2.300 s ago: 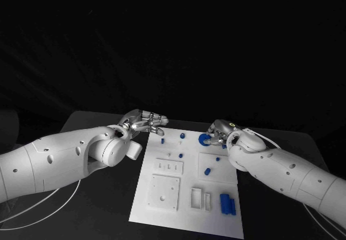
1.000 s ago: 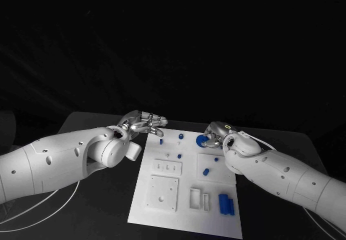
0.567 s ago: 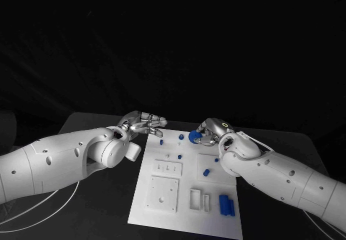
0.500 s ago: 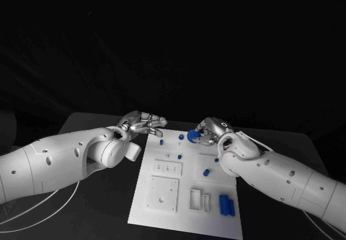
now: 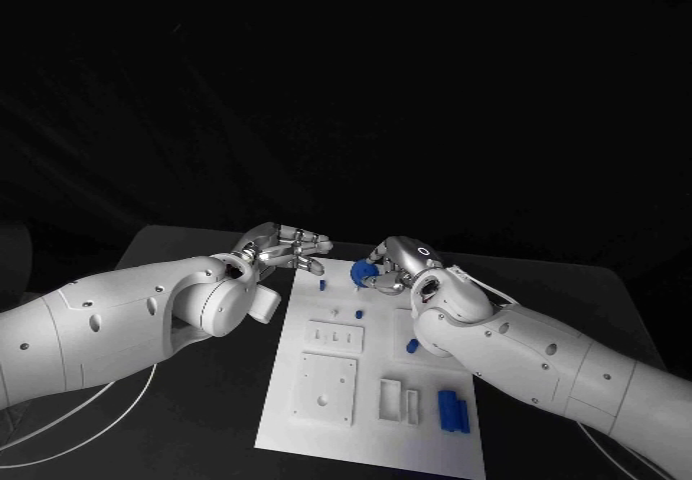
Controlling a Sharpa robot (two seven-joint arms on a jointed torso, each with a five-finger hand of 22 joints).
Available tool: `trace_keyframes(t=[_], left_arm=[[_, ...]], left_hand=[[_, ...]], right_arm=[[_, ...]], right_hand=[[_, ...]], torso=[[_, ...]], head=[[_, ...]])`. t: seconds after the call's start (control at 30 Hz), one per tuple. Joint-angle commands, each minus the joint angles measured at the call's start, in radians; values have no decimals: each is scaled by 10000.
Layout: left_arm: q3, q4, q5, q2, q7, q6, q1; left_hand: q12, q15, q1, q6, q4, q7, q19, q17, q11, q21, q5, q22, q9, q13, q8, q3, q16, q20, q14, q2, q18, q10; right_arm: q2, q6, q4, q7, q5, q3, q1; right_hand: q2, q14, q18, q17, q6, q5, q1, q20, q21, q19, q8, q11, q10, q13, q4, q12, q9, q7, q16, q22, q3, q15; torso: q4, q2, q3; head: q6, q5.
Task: Assemble the parts on the task board
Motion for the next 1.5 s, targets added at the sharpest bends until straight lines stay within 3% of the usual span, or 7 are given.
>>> trace_keyframes(t=[0.03, 0.3, 0.5, 0.67, 0.77, 0.93, 1.5], left_arm=[[9, 14, -21, 33, 49, -27, 6], [9, 14, -21, 50, 33, -9, 7], [9, -15, -21, 92, 29, 15, 7], [9, -47, -21, 125, 21, 35, 7], [9, -55, -21, 137, 9, 33, 7], [9, -66, -21, 163, -1, 39, 7], [9, -95, -21, 201, -18, 49, 7]], left_hand=[[-51, -8, 27, -41, -50, -5, -72, 8, -11, 64, 5, 9, 4, 1, -58, -19, 38, 5, -29, 72, -58, -67], [-51, -10, 20, -38, -108, -7, -95, 14, -14, 98, 6, 31, 3, 0, -58, -6, 52, 3, -40, 95, -56, -59], [-51, -10, 20, -38, -108, -7, -95, 14, -14, 98, 6, 31, 3, 0, -58, -6, 52, 3, -40, 95, -56, -59], [-51, -10, 20, -38, -108, -7, -95, 14, -14, 98, 6, 31, 3, 0, -58, -6, 52, 3, -40, 95, -56, -59], [-51, -10, 20, -38, -108, -7, -95, 14, -14, 98, 6, 31, 3, 0, -58, -6, 52, 3, -40, 95, -56, -59], [-51, -10, 20, -38, -108, -7, -95, 14, -14, 98, 6, 31, 3, 0, -58, -6, 52, 3, -40, 95, -56, -59], [-50, -7, -17, -41, -147, -6, -143, 18, -14, 153, 7, 65, 4, 1, -58, -3, 66, 9, -59, 107, -54, -53]], right_arm=[[193, -13, -159, 71, -288, -31, -4], [545, 160, -640, 105, -303, -136, 46], [820, 330, -1044, 167, -301, -357, 54], [954, 409, -1206, 194, -302, -447, 54], [1009, 510, -1306, 207, -295, -484, 54], [1082, 597, -1419, 224, -278, -560, 53], [1212, 762, -1903, 205, -182, -648, 45]], right_hand=[[36, 14, -70, 2, 153, 46, 30, -54, -40, 598, 64, -49, -4, 508, 21, -11, -3, -151, -47, -4, 27, -41], [29, 8, -81, -58, 145, 97, 30, -36, -65, 588, 63, -41, -11, 507, 7, -29, -11, -144, -100, -11, 45, -24], [37, 0, -85, -118, 133, 78, 12, -31, -99, 584, 62, -40, -26, 493, -3, -63, -15, -143, -152, -20, 46, -17], [42, 1, -87, -165, 142, 73, 10, -26, -149, 581, 62, -40, -39, 477, -22, -97, -13, -143, -195, -37, 46, -13], [42, 1, -87, -165, 142, 73, 10, -26, -149, 581, 62, -40, -39, 477, -22, -97, -13, -143, -195, -37, 46, -13], [43, -4, -87, -216, 112, 75, -14, -25, -218, 577, 62, -34, -68, 452, -34, -152, -17, -135, -243, -59, 32, -11], [32, -17, -78, -335, -49, 30, -57, -4, -374, 566, 58, -11, -154, 366, 2, -308, -54, -92, -358, -108, 33, 11]], torso=[[1, 1, -3], [-18, 4, -1], [19, 5, 17], [45, 16, 8], [18, 6, -3], [-6, 10, 13], [16, 11, 11]], head=[[20, 7], [37, 8], [66, 13], [53, 13], [40, 22], [55, 54], [16, 39]])
